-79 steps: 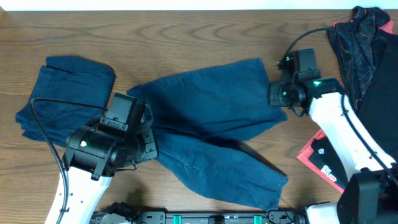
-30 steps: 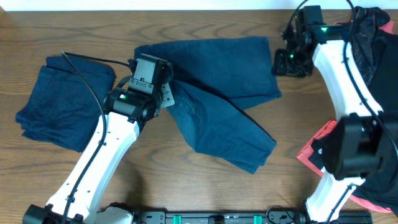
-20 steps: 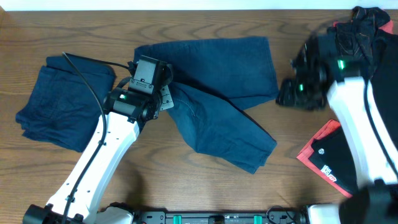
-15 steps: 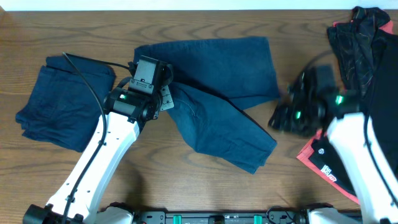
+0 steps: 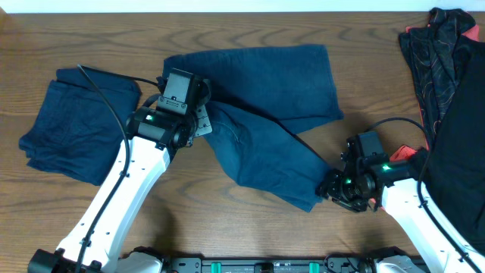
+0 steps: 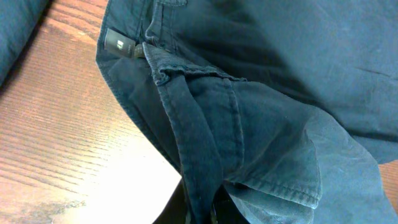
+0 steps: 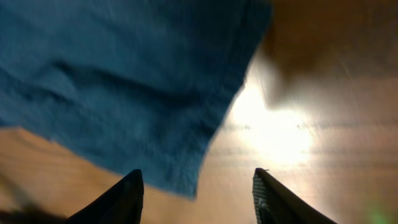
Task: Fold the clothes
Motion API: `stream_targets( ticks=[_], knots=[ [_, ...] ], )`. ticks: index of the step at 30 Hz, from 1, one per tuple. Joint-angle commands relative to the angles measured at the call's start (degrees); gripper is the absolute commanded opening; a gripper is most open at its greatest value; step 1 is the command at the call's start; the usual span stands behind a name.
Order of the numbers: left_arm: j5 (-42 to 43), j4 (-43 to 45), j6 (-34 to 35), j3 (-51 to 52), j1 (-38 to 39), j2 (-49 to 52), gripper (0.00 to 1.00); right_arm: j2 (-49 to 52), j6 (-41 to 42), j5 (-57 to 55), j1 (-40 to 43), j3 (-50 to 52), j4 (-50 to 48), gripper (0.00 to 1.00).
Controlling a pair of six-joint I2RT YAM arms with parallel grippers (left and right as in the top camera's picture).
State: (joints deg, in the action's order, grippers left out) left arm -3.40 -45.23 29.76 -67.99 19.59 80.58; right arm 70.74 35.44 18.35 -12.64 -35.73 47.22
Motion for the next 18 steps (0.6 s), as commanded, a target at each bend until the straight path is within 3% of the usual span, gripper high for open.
stream_targets(
  ticks=[1, 18],
  knots=[
    [-0.1, -0.6, -0.2, -0.4, -0.3, 0.4, 0.06, -0.9, 4.1, 0.4, -0.5, 2.1, -2.5, 0.52],
    [-0.1, -0.9, -0.1, -0.4, -0.3, 0.4, 0.06, -0.7, 7.5, -0.3, -0.5, 5.8, -13.7, 0.36]
  ],
)
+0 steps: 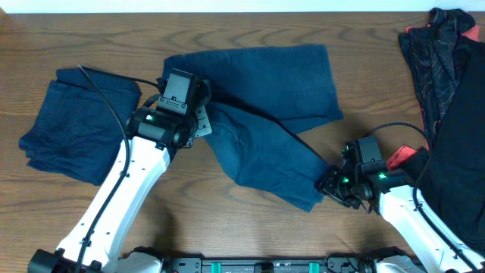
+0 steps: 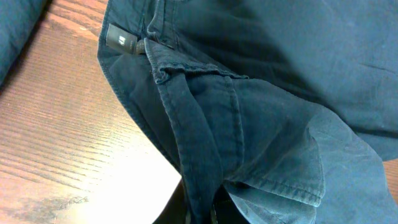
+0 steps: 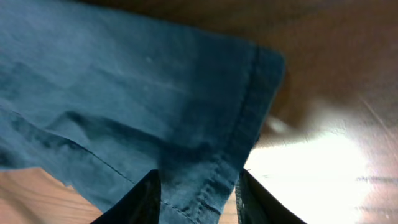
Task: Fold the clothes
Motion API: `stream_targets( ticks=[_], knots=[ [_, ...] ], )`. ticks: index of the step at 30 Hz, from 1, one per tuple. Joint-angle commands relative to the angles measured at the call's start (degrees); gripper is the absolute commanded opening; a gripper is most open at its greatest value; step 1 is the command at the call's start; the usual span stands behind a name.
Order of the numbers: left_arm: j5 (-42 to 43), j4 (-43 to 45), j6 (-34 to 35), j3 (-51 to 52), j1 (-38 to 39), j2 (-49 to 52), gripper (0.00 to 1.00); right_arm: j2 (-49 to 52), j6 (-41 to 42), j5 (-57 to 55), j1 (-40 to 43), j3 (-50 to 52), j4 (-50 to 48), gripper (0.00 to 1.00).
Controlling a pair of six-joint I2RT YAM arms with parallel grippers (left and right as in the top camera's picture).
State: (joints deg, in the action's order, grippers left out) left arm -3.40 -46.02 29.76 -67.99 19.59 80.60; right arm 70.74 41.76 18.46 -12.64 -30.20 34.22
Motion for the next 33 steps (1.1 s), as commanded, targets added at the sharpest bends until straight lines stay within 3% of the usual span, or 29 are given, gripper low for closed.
stream_targets(
  ticks=[1, 8, 27, 33],
  knots=[
    [-0.1, -0.2, -0.1, -0.4, -0.3, 0.4, 0.06, -0.6, 1.4, -0.6, -0.5, 0.3, -1.1, 0.34],
    [-0.1, -0.2, -0.1, -0.4, -0.3, 0.4, 0.06, 0.0, 2.6, -1.1, -0.5, 0.3, -3.7, 0.23],
    [-0.1, -0.3, -0.1, -0.4, -0.3, 0.4, 0.06, 6.1, 4.1, -0.9, -2.5, 0.3, -7.8, 0.19],
    [-0.1, -0.3, -0.1, -0.4, -0.3, 0.4, 0.06, 6.1, 4.9, -1.1, -2.5, 0.3, -10.6, 0.01]
  ],
)
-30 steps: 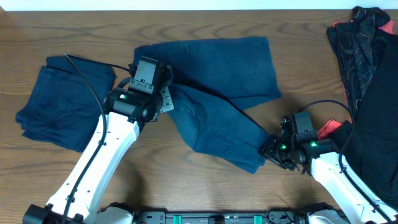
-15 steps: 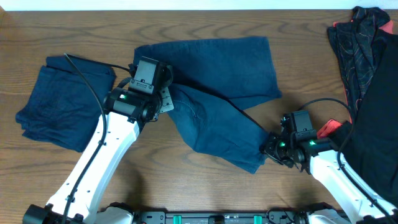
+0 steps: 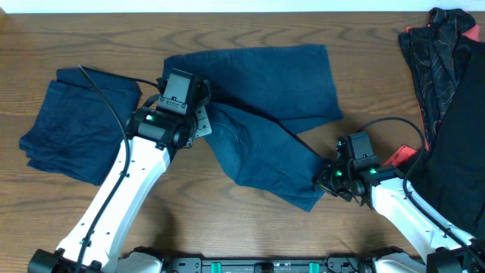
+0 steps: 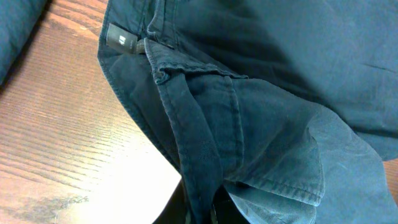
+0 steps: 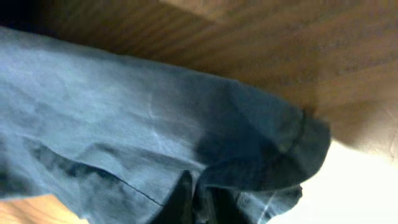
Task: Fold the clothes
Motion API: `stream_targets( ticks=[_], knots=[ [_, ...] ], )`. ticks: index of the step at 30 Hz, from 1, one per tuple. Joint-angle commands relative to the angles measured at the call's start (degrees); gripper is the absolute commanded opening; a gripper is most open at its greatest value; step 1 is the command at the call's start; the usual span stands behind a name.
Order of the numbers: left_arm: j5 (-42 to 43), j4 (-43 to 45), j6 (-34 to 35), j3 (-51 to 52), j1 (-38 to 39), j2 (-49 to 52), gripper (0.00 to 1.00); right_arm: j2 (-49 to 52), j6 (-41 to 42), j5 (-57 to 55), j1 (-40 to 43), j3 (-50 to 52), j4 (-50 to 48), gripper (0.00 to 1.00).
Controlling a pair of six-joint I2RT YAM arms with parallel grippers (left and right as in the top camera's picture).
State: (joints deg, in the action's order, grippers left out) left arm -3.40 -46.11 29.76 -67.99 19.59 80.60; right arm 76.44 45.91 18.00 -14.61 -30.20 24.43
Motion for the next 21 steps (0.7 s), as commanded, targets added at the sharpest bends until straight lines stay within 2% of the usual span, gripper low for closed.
stream_targets(
  ticks=[1, 5, 8, 16, 21],
  knots=[
    [-0.1, -0.2, -0.1, -0.4, -0.3, 0.4, 0.06, 0.3, 0.8, -0.6, -0.6, 0.3, -1.4, 0.01],
    [-0.1, -0.7, -0.2, -0.4, -0.3, 0.3, 0.06, 0.1, 0.1, -0.6, 0.2, 0.0, -3.9, 0.01],
    [-0.1, -1.7, -1.4, -0.4, -0.3, -0.4, 0.06, -0.7, -3.1, -0.7, 1.6, -2.4, -2.4, 0.01],
    [-0.5, -7.7, -3.6, -0.4, -2.9, -7.1, 0.07, -3.9, -14.5, -11.3, 5.6, -21.6, 16.5, 0.01],
    [-0.5, -12.3, -3.6, -0.4, -5.2, -11.8, 0.07, -4.2, -16.8, -12.2, 8.9, -32.6, 21.9, 0.01]
  ],
)
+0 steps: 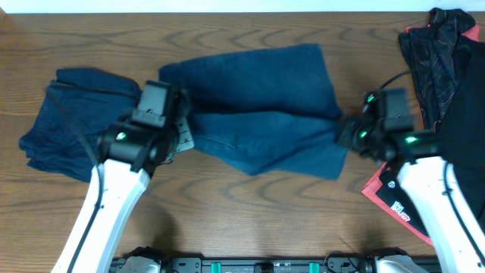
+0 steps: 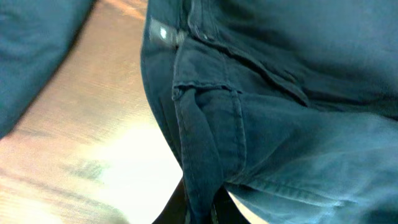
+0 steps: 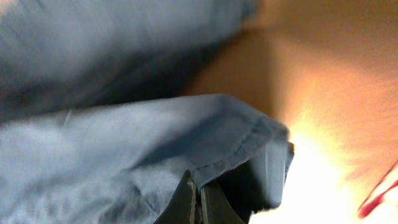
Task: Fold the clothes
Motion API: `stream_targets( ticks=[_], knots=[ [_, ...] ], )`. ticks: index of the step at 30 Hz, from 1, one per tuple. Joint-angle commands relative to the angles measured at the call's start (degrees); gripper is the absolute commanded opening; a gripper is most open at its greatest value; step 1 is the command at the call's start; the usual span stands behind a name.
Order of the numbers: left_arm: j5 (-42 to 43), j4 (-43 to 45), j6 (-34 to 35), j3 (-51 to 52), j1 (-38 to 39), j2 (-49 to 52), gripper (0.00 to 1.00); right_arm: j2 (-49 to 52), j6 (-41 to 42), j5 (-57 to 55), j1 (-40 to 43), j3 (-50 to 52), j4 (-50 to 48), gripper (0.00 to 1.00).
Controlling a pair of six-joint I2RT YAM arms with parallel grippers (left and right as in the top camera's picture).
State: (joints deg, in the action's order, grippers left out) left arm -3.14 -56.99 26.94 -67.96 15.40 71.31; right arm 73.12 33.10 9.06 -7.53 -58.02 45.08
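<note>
A pair of dark blue trousers (image 1: pixel 258 106) lies across the middle of the table, one leg laid flat at the back, the other stretched nearly level in front of it. My left gripper (image 1: pixel 180 130) is shut on the waistband end (image 2: pixel 205 143) at the left. My right gripper (image 1: pixel 345 135) is shut on the hem of the front leg (image 3: pixel 211 137) at the right. In the wrist views each pair of fingers pinches the cloth.
A folded dark blue garment (image 1: pixel 64 121) lies at the left. A heap of black and red clothes (image 1: pixel 447 83) fills the right side, with a red piece (image 1: pixel 386 186) near my right arm. The table's front edge holds the arm bases.
My right gripper, holding the leg hem, has moved from the front centre-right up and to the right. My left gripper with the waistband has shifted left. The front leg now lies stretched nearly level.
My left gripper held the waistband throughout. My right gripper stood open at the hem of the leg slanting toward the front, then closer around it, then shut on it. Now both have pulled apart and the leg lies straightened alongside the other.
</note>
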Motion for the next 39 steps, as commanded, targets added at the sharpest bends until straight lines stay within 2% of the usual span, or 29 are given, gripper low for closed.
stream_targets(
  ticks=[1, 8, 12, 24, 31, 39],
  knots=[
    [-0.8, -2.3, -0.8, -0.4, -1.2, -3.3, 0.07, -0.9, -4.6, -3.2, 2.2, -6.3, 1.7, 0.01],
    [2.3, -8.4, -0.8, -0.4, -1.2, -8.3, 0.07, -1.0, -9.5, -3.3, 2.3, -15.6, 5.9, 0.01],
    [3.6, -8.9, -0.8, -0.4, -1.2, -10.2, 0.07, -1.0, -11.9, -3.3, 2.3, -19.0, 6.0, 0.01],
    [-4.9, 2.1, -0.5, -0.4, -1.2, -7.3, 0.07, 3.9, -19.9, -3.2, 2.2, -19.9, -7.1, 0.01],
    [-12.7, 7.3, 7.3, -0.4, -2.2, -1.5, 0.07, 11.7, -23.2, -3.2, 0.7, -19.9, -17.1, 0.01],
    [-12.8, 14.8, 13.5, -0.4, -8.3, 7.9, 0.07, 20.2, -24.0, -3.3, -2.1, -19.9, -31.1, 0.01]
  ],
)
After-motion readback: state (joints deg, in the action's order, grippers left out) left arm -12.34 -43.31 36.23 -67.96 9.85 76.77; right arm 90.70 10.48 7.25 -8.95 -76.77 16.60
